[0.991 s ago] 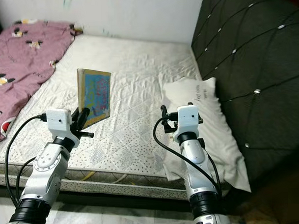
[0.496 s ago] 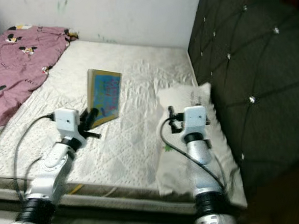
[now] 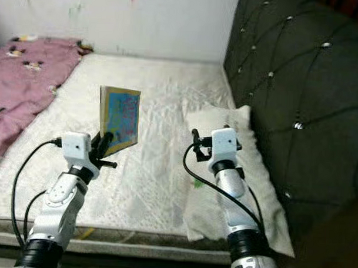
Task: Clean up the room
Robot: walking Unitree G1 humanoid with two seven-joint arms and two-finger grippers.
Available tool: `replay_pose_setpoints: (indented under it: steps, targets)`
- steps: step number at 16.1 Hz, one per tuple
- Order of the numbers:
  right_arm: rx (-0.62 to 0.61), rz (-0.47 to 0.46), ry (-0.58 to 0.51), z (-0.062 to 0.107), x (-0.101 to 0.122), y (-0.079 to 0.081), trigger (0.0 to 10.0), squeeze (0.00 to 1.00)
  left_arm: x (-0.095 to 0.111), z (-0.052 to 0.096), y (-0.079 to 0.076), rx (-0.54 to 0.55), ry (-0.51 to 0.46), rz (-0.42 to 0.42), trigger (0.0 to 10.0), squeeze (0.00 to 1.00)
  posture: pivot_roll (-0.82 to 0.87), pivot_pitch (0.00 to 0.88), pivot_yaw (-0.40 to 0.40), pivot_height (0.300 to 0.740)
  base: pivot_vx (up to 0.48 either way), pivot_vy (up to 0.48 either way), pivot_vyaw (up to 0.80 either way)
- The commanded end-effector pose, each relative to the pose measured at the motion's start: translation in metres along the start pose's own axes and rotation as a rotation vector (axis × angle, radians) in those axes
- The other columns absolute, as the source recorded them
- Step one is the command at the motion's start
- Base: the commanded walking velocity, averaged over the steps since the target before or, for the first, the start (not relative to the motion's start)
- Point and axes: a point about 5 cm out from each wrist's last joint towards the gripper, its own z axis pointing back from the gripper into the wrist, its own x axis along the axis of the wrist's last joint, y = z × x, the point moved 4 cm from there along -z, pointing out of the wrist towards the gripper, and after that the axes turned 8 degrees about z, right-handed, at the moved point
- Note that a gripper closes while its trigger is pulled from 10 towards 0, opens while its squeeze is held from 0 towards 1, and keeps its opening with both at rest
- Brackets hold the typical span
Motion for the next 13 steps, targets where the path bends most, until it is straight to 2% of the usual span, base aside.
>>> replay_pose_setpoints:
  steps: [1, 7, 13]
  targets:
    - [0.003, -0.009, -0.013, -0.0009, 0.0030, 0.0000, 10.0, 0.00, 0.0154, -0.0034, 0.0007, -0.010, -0.059, -0.010, 10.0, 0.00, -0.05, 0.000, 0.001, 0.740, 0.330, 0.000, 0.00]
    - [0.002, -0.011, -0.014, -0.0016, 0.0036, 0.0003, 10.0, 0.00, 0.0153, -0.0036, 0.0015, -0.004, -0.058, -0.006, 10.0, 0.00, -0.05, 0.000, 0.001, 0.740, 0.340, 0.000, 0.00]
    - [-0.003, -0.016, -0.008, -0.0021, 0.0024, -0.0004, 10.0, 0.00, 0.0117, -0.0055, 0.0071, 0.031, -0.030, -0.016, 10.0, 0.00, -0.05, 0.000, 0.003, 0.740, 0.000, 0.000, 0.00]
